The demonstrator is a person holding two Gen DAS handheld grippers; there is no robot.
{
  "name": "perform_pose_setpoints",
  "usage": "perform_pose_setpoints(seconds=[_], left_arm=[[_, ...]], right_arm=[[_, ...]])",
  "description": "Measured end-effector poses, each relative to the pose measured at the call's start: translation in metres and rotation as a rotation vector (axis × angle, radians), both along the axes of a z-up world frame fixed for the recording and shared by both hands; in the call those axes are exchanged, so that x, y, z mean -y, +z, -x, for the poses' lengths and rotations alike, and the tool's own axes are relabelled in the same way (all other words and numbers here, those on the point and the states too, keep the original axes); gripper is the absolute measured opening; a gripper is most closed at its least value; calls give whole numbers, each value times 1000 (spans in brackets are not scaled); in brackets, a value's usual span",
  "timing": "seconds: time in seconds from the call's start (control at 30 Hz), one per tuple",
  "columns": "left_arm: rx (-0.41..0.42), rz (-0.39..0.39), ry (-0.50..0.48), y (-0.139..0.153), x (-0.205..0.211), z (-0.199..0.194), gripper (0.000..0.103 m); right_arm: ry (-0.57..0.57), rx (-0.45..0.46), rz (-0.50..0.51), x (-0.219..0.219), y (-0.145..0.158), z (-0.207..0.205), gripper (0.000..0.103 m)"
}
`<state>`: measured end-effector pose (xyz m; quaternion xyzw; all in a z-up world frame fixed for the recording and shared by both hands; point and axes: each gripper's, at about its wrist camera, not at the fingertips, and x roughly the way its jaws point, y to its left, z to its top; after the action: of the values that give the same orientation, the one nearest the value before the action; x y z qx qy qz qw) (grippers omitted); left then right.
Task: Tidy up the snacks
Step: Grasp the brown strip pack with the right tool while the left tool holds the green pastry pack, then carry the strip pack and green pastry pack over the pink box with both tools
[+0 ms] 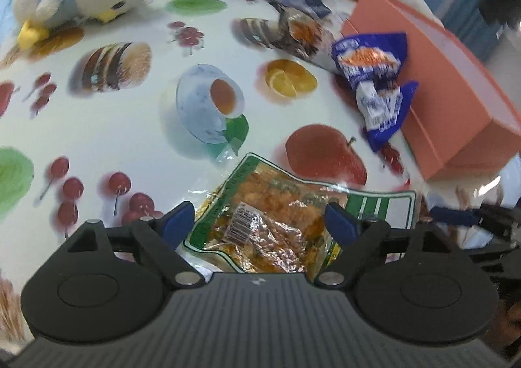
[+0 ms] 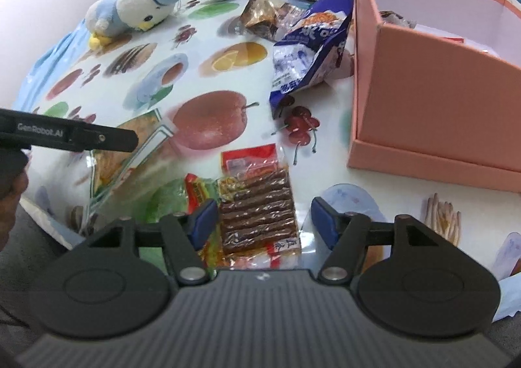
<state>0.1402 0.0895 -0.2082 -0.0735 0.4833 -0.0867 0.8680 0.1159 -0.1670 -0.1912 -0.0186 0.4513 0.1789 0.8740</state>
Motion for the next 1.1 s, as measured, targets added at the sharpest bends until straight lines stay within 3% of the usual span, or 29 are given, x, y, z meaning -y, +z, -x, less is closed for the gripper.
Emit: perform_pose_setpoints(seconds=[0.17,0.3,0.43,0.67,0.93,1.1], left_arm=[[13,-93,-69,-8,16,3,95],[13,-86,-76,-9,17,3,92],[16,-86,-105,-8,22,4,84],[15,-99,-122,-5,40,9,68],[7,-44,-61,0,51,10,44],[27,-32,-5,12,53,12,36]], right_arm=[[7,23,32,-9,-3,3,68],[32,47,68,-14,-5,5,63],[77,49,71,-10,-3,5,57],[49,67,61,-6,-2,10,52],[-33,106,51,14,4,16,52],[-62,136,38,21,14,19,52]])
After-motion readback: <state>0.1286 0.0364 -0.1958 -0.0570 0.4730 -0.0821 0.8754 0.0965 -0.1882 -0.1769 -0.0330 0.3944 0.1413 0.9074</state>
